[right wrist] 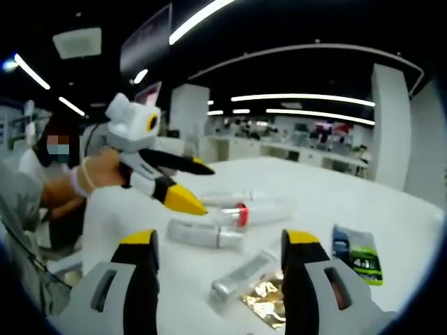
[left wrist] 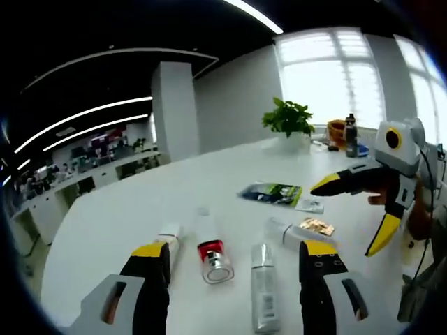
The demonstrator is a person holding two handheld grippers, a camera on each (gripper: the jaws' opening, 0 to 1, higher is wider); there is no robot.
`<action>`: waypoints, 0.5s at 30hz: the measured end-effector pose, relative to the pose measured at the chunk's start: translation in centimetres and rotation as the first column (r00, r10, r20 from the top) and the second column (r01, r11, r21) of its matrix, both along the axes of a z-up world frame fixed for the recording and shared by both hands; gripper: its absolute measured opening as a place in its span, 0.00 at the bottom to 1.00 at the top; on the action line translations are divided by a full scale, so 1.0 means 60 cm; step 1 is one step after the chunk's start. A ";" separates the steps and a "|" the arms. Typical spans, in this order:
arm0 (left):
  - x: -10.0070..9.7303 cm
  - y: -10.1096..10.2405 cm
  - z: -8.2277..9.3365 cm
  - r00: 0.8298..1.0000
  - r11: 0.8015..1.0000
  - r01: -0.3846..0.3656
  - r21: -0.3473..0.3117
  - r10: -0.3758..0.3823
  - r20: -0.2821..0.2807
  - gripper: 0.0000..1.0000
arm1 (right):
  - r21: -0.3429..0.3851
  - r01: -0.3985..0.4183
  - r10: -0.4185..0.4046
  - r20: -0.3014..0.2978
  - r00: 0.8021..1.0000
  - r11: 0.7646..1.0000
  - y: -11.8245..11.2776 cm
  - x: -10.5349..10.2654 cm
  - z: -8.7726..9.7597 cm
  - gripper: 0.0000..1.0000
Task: Arrange the skincare products in the storage area until every visible bottle or jar stands upright without overlapping.
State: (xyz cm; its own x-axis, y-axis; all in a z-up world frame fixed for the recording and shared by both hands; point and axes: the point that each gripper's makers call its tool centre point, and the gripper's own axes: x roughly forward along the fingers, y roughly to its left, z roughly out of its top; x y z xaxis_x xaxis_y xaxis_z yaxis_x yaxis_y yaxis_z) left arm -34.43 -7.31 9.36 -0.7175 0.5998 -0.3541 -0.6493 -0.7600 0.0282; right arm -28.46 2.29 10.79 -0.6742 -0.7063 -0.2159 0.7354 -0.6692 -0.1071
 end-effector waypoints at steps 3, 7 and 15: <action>-0.010 -0.002 -0.009 0.999 0.999 -0.013 0.033 0.012 0.035 0.74 | 0.000 0.010 -0.010 -0.018 1.000 1.000 0.001 -0.005 0.008 0.70; -0.027 -0.005 -0.021 0.999 0.999 -0.036 0.011 0.036 0.031 0.69 | -0.007 0.013 -0.013 -0.025 1.000 1.000 -0.001 -0.010 0.016 0.70; -0.056 -0.005 -0.040 0.996 0.997 -0.078 0.012 0.078 0.036 0.64 | 0.023 0.026 -0.025 -0.052 0.998 0.999 -0.003 -0.017 0.027 0.70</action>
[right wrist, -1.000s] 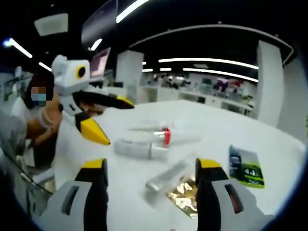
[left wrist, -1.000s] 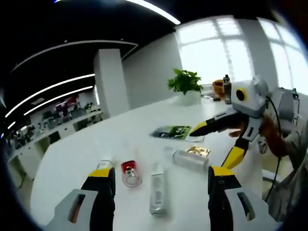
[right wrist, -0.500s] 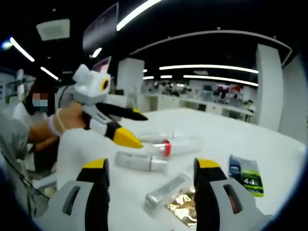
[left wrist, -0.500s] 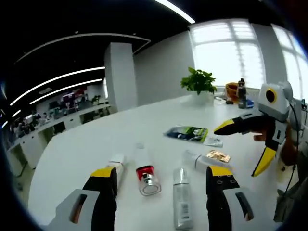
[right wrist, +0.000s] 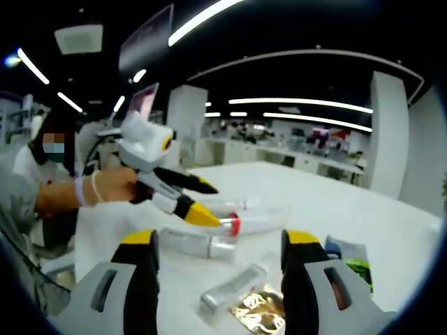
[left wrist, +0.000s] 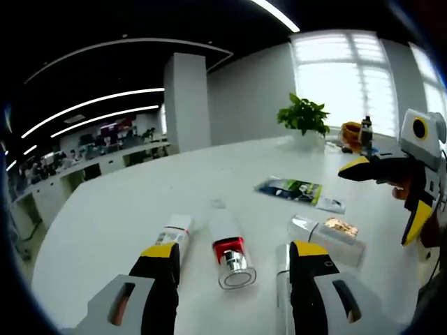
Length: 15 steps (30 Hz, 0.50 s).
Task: Arrange the skincare products in the storage area until every visible bottle or jar stands upright without overlapping.
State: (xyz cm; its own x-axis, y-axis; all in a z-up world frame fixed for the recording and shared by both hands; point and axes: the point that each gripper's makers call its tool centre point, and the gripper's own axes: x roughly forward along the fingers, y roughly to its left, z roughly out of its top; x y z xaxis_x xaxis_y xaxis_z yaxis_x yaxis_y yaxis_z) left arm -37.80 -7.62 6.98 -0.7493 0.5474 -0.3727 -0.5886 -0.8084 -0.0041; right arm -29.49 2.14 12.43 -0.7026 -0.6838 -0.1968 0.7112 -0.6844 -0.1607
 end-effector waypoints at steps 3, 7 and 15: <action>-0.008 -0.002 -0.011 1.000 1.000 -0.010 -0.015 0.010 0.006 0.62 | 0.010 0.009 -0.008 -0.022 1.000 1.000 0.002 -0.004 0.012 0.70; -0.014 0.001 -0.018 1.000 1.000 -0.009 0.002 0.009 0.010 0.61 | -0.018 0.012 -0.013 -0.050 0.999 1.000 -0.001 -0.012 0.036 0.69; -0.016 0.013 -0.024 1.000 1.000 0.004 0.001 -0.004 0.011 0.58 | -0.037 0.002 -0.006 -0.082 0.997 0.999 -0.016 -0.020 0.067 0.66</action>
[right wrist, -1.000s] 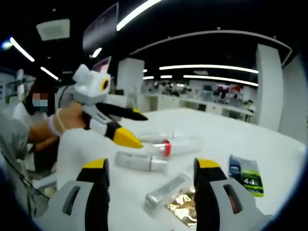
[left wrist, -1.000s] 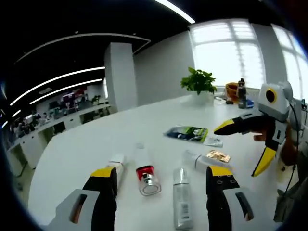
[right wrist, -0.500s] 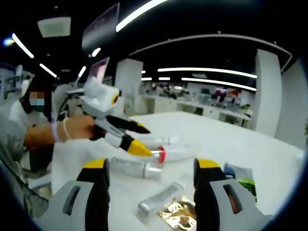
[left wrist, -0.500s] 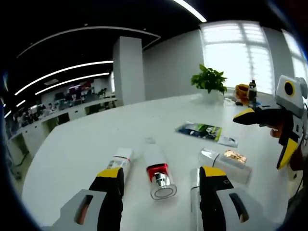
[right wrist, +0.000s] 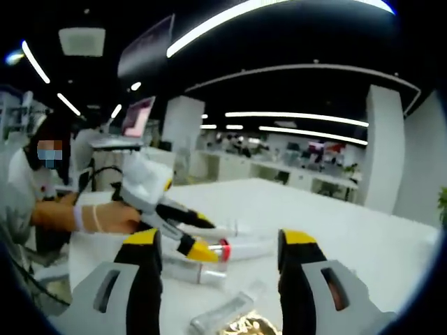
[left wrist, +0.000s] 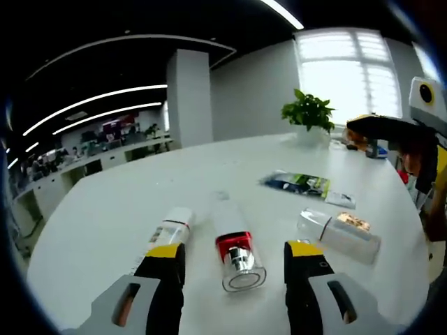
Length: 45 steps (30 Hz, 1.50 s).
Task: Arrange the skincare products in the storage area until every visible bottle or jar stands upright without overlapping.
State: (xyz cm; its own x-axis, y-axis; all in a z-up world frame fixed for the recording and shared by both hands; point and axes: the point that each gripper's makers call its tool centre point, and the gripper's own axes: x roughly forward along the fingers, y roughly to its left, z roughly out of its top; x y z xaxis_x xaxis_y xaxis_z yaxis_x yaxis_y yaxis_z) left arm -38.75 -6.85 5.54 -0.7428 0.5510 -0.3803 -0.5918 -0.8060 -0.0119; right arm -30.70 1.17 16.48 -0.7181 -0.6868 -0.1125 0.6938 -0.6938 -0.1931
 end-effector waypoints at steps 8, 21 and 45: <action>-0.004 0.006 -0.018 0.999 1.000 0.009 0.022 -0.010 0.040 0.56 | -0.086 0.002 -0.008 -0.071 0.997 0.996 -0.021 -0.030 0.065 0.63; -0.013 0.005 -0.022 0.999 0.995 -0.021 0.096 0.016 0.050 0.50 | -0.137 0.057 -0.067 -0.065 0.996 0.989 -0.028 -0.099 0.041 0.59; -0.016 -0.002 -0.055 0.999 0.999 -0.044 -0.030 0.044 0.016 0.32 | -0.078 0.113 -0.114 -0.012 0.993 0.991 0.002 -0.150 -0.051 0.60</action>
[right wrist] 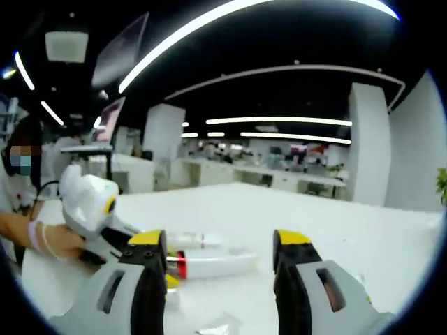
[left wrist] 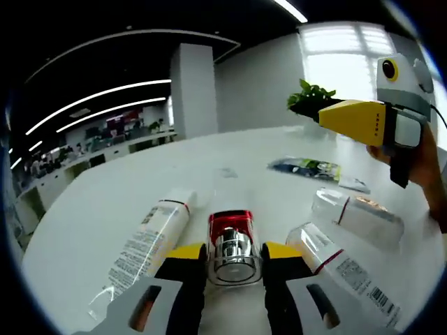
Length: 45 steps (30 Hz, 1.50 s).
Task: Arrange the skincare products in the storage area until every visible bottle or jar stands upright without overlapping.
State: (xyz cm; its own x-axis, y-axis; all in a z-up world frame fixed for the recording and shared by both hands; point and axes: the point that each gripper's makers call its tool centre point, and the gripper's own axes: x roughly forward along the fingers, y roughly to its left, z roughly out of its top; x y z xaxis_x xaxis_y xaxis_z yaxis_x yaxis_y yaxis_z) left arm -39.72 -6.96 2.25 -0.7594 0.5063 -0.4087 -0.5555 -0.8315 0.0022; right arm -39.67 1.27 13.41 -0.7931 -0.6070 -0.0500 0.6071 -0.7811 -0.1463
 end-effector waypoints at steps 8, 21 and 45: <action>0.008 0.003 0.008 0.995 0.996 0.003 0.086 -0.011 0.098 0.31 | -0.001 0.014 -0.014 -0.006 1.000 1.000 0.008 -0.001 0.002 0.59; 0.021 -0.008 0.027 0.974 1.000 0.031 0.002 -0.031 0.224 0.30 | -0.001 -0.007 0.007 -0.014 1.000 1.000 0.008 0.007 0.007 0.59; 0.046 -0.008 0.126 0.907 0.952 0.149 -0.267 -0.024 0.420 0.30 | 0.161 -0.061 0.058 0.022 0.998 0.985 0.013 -0.004 -0.026 0.72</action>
